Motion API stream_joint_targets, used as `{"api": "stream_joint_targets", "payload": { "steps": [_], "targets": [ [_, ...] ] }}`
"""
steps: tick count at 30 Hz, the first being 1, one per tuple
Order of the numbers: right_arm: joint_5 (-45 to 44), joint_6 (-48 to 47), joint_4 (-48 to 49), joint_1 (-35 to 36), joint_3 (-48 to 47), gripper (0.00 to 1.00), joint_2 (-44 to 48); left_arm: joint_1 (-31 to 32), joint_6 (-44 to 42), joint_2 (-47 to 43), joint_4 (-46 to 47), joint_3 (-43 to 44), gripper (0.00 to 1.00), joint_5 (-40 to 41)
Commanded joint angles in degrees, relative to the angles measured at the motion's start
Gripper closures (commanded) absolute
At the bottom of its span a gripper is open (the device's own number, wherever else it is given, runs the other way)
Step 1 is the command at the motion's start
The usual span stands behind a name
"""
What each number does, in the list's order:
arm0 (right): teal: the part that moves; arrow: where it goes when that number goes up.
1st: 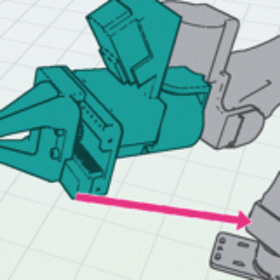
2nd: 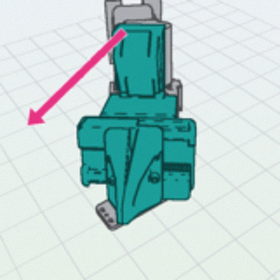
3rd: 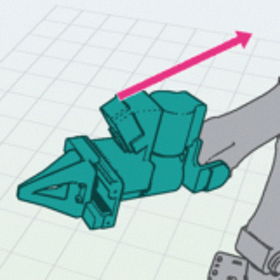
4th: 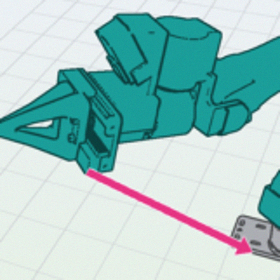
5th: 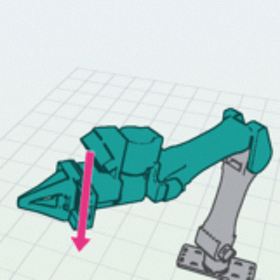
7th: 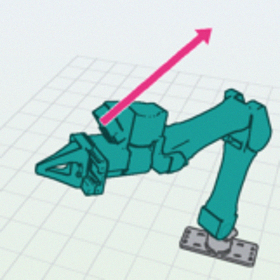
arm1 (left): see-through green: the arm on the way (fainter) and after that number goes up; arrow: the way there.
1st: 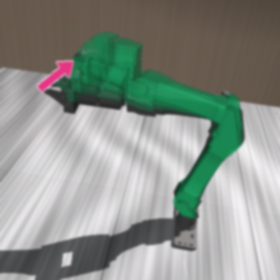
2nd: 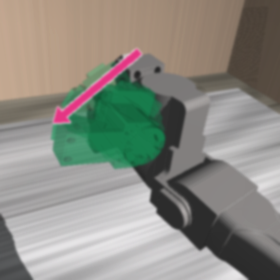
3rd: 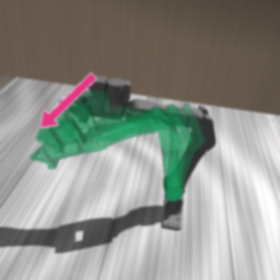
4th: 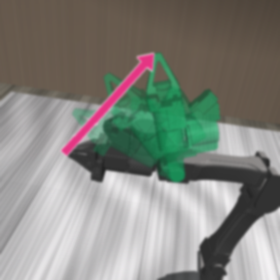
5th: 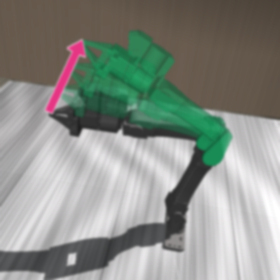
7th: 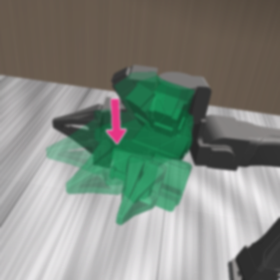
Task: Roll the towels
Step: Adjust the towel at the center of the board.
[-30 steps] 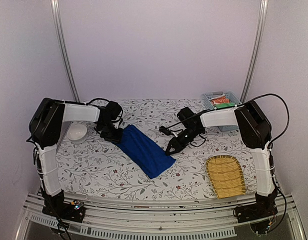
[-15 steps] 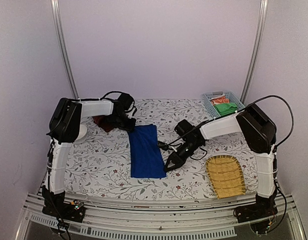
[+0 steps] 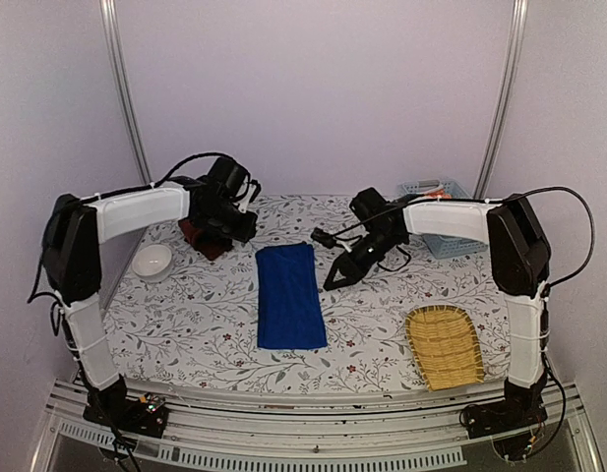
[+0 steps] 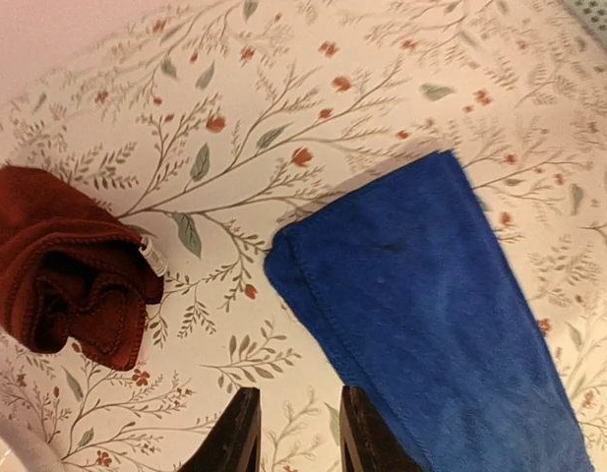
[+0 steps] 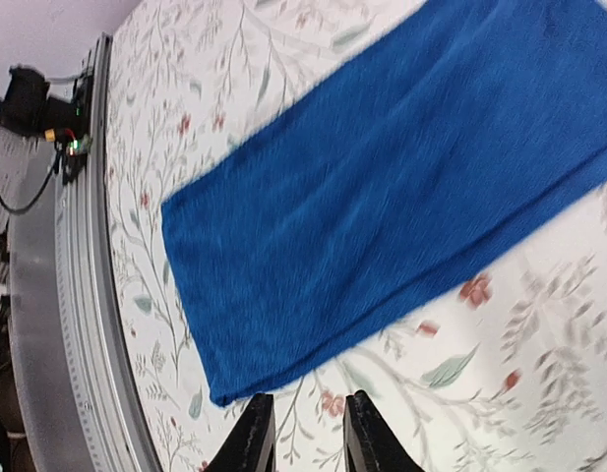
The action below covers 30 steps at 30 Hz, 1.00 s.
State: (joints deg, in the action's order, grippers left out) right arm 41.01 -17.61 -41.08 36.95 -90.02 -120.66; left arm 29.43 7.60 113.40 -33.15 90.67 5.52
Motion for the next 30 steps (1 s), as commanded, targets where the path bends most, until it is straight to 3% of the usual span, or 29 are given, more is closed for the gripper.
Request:
{"api": "stream_joint_targets", "payload": {
  "steps": [1,6,11,13,16,18,25,30],
  "targets": [
    [-4.9,2.6,1.0,-1.3,-13.1,0.75,-5.8,7.7,2.6,-11.1,6.3,-10.9,0.70,-0.9],
    [-3.9,9.7,2.2,-2.6,-29.1,0.78,-17.2,15.6,7.7,-20.7,14.8,-26.7,0.80,-2.8],
    [-0.9,13.6,5.2,-2.7,-36.5,0.77,-25.1,22.6,8.0,-23.0,20.0,-37.5,0.83,-3.7],
    [-0.9,14.8,6.5,-2.8,-37.3,0.76,-27.4,25.3,7.7,-22.9,20.5,-39.3,0.75,-3.7],
    [-2.9,16.0,7.4,-3.8,-38.4,0.75,-30.2,29.6,7.2,-23.7,21.8,-41.9,0.51,-1.5],
    [-6.4,17.9,7.9,-5.4,-39.6,0.74,-32.2,31.7,6.9,-24.4,22.6,-43.3,0.43,0.4],
    [-13.3,20.9,8.7,-11.0,-40.6,0.73,-34.4,33.0,7.3,-26.5,20.9,-45.1,0.43,4.6],
    [-7.8,19.8,8.5,-12.8,-40.3,0.73,-33.6,33.0,4.3,-26.5,20.8,-44.5,0.42,5.8]
  ]
}}
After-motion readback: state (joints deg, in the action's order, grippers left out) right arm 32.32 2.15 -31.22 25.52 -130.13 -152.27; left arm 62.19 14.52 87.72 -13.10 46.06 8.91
